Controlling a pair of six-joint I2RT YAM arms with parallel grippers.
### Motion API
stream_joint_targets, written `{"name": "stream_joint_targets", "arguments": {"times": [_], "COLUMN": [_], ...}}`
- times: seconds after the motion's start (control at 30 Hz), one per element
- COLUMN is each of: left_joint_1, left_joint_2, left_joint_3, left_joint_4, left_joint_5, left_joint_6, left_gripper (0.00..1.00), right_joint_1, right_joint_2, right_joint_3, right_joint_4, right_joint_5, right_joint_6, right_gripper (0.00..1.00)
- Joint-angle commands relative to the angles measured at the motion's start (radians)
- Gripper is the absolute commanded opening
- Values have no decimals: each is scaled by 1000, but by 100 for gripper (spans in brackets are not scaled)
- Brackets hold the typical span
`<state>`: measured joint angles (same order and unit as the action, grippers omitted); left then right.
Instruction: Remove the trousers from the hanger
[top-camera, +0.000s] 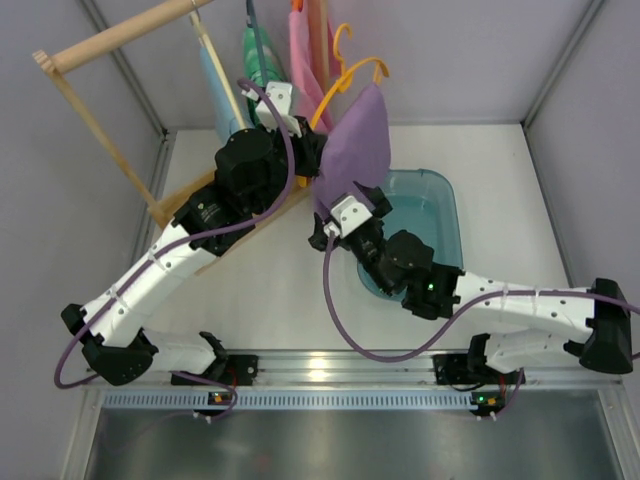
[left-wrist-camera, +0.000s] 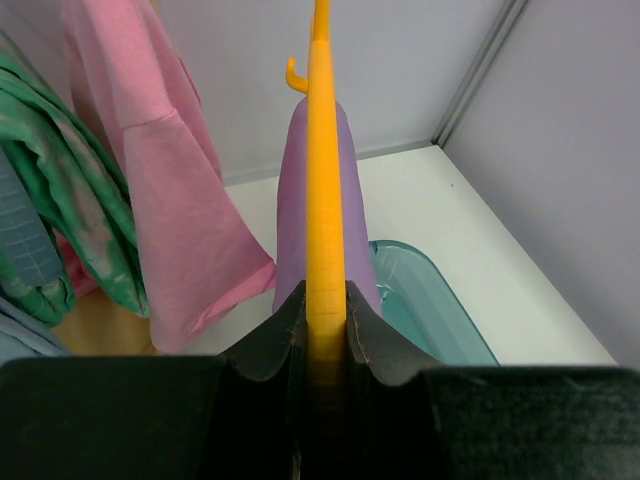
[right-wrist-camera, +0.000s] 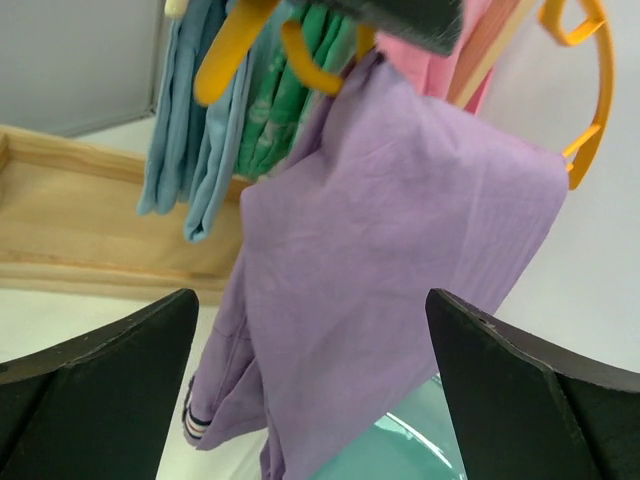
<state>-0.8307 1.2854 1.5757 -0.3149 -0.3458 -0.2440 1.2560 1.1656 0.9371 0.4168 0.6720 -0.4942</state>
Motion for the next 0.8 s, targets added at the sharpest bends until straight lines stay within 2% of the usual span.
{"name": "stream_joint_targets", "arguments": {"times": [0.0,0.13,0.3,0.47,0.77], "left_joint_1": [-5,-8,-11,-15,-21], "left_joint_2": [-44,-50,-57,-66,-80], "left_joint_3": [50,56,56,56,49], "left_joint_4": [203,201,200,200,200], "left_joint_5": [-48,-44,-35,-32,-24], "left_joint_6": [-17,-9,-12,-20,-34], "left_gripper": [0,0,0,0,0], "right_joint_1": [8,8,-6,-46,-119], "right_joint_2": [51,82,68,69,109], "right_joint_3": [3,-69,-116,-122,-176], "right_joint_4": [-18,62,123,135,295], "right_joint_5": [7,80,55,-34,-61], "right_joint_6": [-13,-96,-99,-12,98], "right_gripper": [99,98,92,99,99]}}
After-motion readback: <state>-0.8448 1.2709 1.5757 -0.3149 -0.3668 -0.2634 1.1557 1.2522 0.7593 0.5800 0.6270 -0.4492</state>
